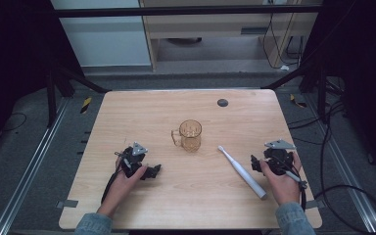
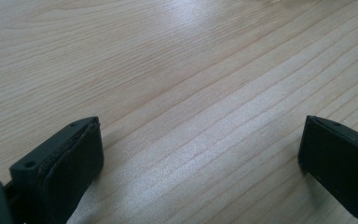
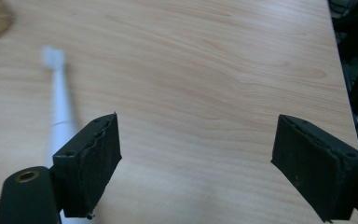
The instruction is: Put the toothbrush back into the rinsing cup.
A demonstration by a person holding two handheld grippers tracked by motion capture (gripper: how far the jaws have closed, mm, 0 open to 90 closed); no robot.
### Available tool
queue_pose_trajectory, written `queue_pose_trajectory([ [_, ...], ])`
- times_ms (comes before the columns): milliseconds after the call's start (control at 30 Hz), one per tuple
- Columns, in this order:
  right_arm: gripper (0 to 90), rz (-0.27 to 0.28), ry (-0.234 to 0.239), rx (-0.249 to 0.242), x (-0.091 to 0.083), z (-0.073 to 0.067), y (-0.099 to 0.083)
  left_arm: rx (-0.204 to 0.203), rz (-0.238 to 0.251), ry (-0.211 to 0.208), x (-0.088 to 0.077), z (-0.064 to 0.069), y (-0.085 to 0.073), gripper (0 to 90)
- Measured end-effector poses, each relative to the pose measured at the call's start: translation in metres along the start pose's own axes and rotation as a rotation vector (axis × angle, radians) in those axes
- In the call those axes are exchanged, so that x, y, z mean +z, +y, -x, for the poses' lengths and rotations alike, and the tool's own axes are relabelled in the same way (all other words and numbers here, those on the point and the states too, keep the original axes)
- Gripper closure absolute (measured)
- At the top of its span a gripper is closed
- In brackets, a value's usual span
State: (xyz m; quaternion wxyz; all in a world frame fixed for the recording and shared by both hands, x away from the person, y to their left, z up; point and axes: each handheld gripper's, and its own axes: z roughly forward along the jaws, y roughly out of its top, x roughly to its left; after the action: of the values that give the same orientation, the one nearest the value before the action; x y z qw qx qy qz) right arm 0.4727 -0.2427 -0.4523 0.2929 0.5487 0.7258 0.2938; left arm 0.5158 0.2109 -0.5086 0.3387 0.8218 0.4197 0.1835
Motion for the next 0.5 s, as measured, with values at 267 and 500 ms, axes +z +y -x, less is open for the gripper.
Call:
queue_pose_trajectory([
  [267, 19.1, -0.099, 0.085, -0.169, -0.022, -0.045, 0.007, 0.000, 0.000, 0.000, 0.000, 0.000, 0.000, 0.0],
  [500, 30.1, -0.145, 0.144, -0.246, -0.015, -0.062, 0.017, -0.001, 0.001, -0.001, 0.000, 0.000, 0.000, 0.0],
])
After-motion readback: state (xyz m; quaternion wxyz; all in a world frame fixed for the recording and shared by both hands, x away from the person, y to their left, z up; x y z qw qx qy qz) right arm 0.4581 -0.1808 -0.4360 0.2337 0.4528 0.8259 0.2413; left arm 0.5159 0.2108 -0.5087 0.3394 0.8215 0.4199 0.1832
